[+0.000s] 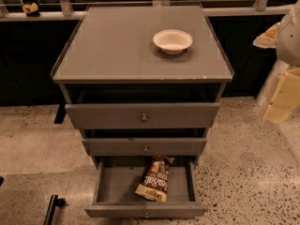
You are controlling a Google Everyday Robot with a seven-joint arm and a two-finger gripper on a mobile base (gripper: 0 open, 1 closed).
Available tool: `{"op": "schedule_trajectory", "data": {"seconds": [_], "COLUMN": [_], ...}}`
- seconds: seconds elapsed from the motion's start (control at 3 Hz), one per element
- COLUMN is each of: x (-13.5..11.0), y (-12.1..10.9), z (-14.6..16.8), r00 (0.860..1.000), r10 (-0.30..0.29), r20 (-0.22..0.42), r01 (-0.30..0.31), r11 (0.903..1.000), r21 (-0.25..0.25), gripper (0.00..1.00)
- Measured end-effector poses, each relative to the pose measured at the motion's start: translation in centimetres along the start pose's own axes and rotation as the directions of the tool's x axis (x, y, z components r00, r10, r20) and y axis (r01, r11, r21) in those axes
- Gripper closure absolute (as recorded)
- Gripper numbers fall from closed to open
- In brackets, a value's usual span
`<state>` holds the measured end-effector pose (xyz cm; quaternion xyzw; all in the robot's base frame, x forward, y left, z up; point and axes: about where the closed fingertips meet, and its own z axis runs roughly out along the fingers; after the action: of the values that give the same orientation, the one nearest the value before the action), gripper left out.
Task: Pick brown chip bag from bottom drawer and place on counter
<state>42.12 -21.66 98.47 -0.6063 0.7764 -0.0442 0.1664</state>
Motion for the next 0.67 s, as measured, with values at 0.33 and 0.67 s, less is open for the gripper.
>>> {"op": "schedule_trajectory", "data": {"seconds": [0.33, 0.67], "x": [0.7, 2.5], "y": [3.2, 7.3], "z": [-0.6, 1.6], "r00": [1.0, 1.0], "r10": [-0.024, -0.019], "r20": [0.001, -0.005], "r01": [0.024, 0.019], "r11": [0.9991, 0.9988], "r21": [0.034, 0.045], "gripper": [0.0, 0.0]}}
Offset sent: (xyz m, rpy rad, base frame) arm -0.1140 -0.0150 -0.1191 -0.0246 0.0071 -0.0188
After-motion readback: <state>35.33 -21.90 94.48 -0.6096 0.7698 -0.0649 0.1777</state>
